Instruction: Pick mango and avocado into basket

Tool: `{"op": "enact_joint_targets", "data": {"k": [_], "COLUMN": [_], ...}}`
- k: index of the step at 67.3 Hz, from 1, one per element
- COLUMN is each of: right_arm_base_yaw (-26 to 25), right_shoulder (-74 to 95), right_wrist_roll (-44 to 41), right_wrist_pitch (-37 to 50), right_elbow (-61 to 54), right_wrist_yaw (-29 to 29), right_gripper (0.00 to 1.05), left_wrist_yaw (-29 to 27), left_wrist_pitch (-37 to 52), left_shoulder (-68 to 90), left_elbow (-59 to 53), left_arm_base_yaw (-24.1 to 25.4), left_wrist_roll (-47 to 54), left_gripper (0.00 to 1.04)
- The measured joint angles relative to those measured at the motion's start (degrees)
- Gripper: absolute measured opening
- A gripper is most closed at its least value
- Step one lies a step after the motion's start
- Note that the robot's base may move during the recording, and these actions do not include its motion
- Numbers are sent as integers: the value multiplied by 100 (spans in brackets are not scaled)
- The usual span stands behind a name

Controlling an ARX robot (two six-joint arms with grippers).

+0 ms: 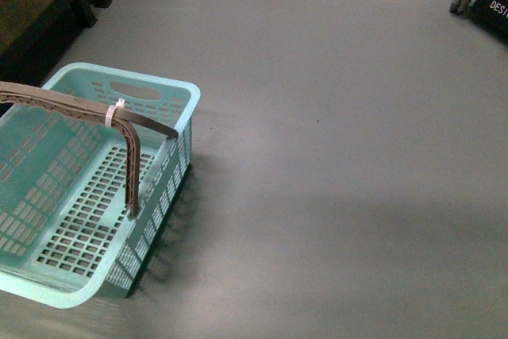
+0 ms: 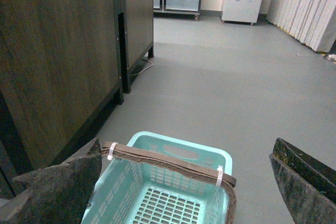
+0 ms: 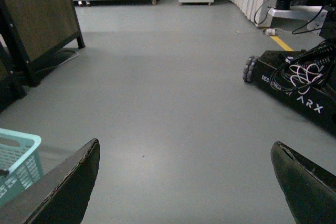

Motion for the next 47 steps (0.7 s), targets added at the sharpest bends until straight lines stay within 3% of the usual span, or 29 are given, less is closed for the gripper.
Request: {"op": "enact_joint_targets", "data": {"k": [37, 41, 47], "right_arm_base_yaw": [0, 0, 0], "right_shoulder": [0, 0, 0], "right_wrist_roll": [0, -2, 0], "right_wrist_pitch": [0, 0, 0], "right_elbow": [0, 0, 0], "right_wrist_yaw": [0, -2, -11], "right_gripper": [96, 96, 96], "left_wrist_yaw": [61, 1113, 1593], "left_wrist_pitch": [-42, -1576, -1718], "left_shoulder": [24, 946, 2048], "left_elbow": [11, 660, 997], "left_arm_base_yaw": [9, 315, 629], "left_wrist_roll": [-37, -1360, -3281], "left_gripper": [96, 96, 96]}}
